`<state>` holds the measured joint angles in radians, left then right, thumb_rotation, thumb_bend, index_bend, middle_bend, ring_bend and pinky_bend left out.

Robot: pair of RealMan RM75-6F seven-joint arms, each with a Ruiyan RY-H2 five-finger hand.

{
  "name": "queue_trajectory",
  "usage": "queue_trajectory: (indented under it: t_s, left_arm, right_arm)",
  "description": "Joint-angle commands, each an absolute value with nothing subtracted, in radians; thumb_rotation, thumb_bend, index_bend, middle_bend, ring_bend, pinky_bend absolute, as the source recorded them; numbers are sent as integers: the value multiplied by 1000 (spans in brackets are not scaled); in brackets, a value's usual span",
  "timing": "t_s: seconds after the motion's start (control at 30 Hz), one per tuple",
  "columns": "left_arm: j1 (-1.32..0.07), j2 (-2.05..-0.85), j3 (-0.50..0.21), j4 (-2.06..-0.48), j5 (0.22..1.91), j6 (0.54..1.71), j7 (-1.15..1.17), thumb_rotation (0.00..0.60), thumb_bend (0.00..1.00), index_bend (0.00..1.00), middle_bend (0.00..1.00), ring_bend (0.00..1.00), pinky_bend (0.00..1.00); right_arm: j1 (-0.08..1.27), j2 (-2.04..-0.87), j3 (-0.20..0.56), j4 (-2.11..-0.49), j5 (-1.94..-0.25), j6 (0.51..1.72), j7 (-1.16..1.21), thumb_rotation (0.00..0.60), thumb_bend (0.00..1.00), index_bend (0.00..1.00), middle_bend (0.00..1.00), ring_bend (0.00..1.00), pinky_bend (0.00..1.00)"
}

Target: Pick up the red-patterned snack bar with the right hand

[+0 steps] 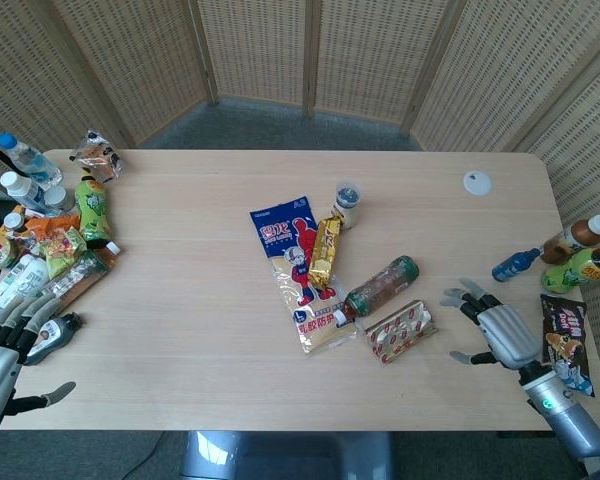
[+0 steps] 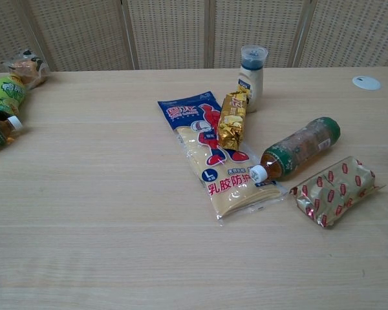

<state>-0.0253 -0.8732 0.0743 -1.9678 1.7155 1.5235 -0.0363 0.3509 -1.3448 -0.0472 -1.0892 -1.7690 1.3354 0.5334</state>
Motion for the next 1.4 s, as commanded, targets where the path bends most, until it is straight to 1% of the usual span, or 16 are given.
queue_trajectory:
  t_s: [0.03, 0.13, 0.17, 0.3, 0.57, 1.07, 1.4]
  left_arm:
    - [-31, -877, 72, -1967, 1705, 1512, -29, 600, 0, 0, 0, 0, 0]
    - [-33, -881, 69, -1967, 1698, 1508, -23, 600, 0, 0, 0, 0, 0]
    - [-33, -882, 68, -1967, 1694, 1508, -22, 600, 0, 0, 0, 0, 0]
    - [-36, -884, 63, -1966, 1682, 1504, -21, 600, 0, 0, 0, 0, 0]
    - [-38, -884, 59, -1964, 1669, 1503, -21, 600, 0, 0, 0, 0, 0]
    - [-39, -887, 58, -1963, 1662, 1499, -17, 600, 0, 0, 0, 0, 0]
    - [-41, -887, 57, -1962, 1659, 1496, -19, 600, 0, 0, 0, 0, 0]
  right_arm:
    - [397, -1367, -69, -1061, -1785, 1274, 506, 600, 1, 165, 152, 0, 230]
    - [428, -1382, -74, -1049, -1788, 1233, 489, 600, 21, 122, 123, 0, 230]
    - [438, -1388, -76, -1042, -1789, 1219, 479, 600, 28, 121, 121, 0, 229]
    - [468, -1409, -93, -1020, -1802, 1182, 453, 600, 30, 132, 121, 0, 230]
    - [500, -1455, -127, -968, -1818, 1148, 421, 600, 29, 170, 131, 0, 230]
    - [548, -1504, -143, -924, -1805, 1106, 376, 600, 28, 173, 133, 0, 229]
    - [595, -1498, -161, -940, -1803, 1044, 336, 600, 28, 184, 137, 0, 230]
